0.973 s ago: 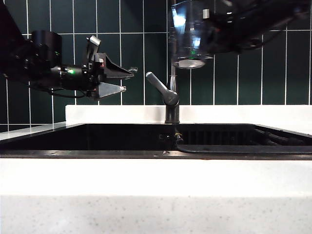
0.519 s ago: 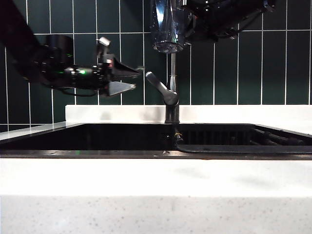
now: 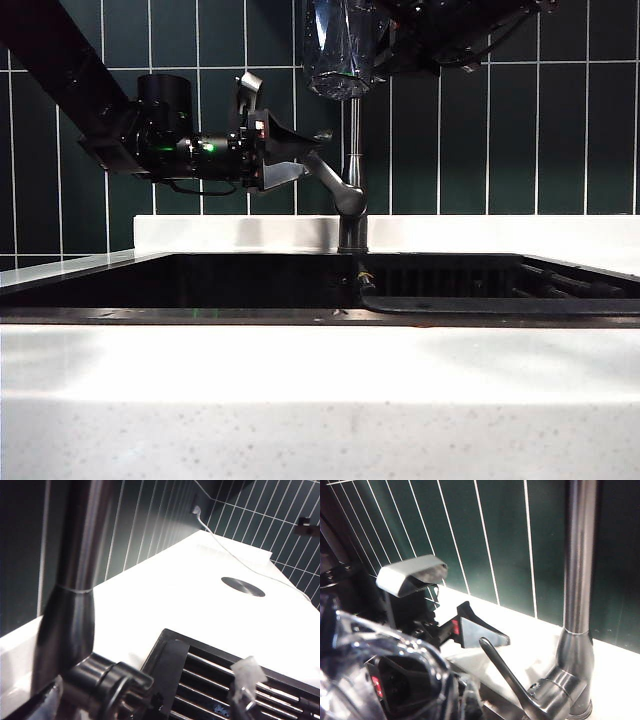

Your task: Pick up the mug next to the sink, go to the faucet to get some water, pour the water into the sink, and finally put the mug back to its place.

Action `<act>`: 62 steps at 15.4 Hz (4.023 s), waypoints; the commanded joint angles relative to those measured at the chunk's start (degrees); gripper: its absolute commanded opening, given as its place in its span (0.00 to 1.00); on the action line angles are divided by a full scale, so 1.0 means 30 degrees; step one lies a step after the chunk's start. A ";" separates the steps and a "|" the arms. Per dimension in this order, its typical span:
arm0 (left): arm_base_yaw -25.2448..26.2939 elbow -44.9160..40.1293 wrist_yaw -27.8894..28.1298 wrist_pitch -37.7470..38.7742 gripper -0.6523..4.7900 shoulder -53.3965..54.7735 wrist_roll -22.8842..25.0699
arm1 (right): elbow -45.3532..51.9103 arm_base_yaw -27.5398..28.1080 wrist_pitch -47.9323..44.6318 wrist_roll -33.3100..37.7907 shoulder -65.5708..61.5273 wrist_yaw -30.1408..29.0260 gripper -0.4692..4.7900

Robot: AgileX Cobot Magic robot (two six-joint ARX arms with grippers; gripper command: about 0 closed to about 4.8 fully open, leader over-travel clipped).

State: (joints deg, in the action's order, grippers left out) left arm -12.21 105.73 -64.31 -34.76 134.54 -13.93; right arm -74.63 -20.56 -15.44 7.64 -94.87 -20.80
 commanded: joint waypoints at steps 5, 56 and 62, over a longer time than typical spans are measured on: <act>-0.0240 0.0197 -0.1326 -0.0226 0.91 -0.0102 0.0131 | -0.1086 -0.0029 -0.0510 -0.0117 -0.0408 -0.0182 0.08; -0.0466 0.0197 0.9741 0.2630 0.91 -0.0102 0.3002 | -0.1086 -0.0029 -0.0262 -0.0131 -0.0474 -0.0408 0.08; -0.0415 0.0204 0.1632 0.2579 0.90 -0.0117 0.3045 | -0.1078 -0.0029 -0.0211 -0.0277 -0.0474 -0.0619 0.08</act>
State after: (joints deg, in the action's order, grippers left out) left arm -13.32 106.24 -56.58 -26.35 134.47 -4.84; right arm -77.41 -20.56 -13.74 6.35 -96.82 -22.20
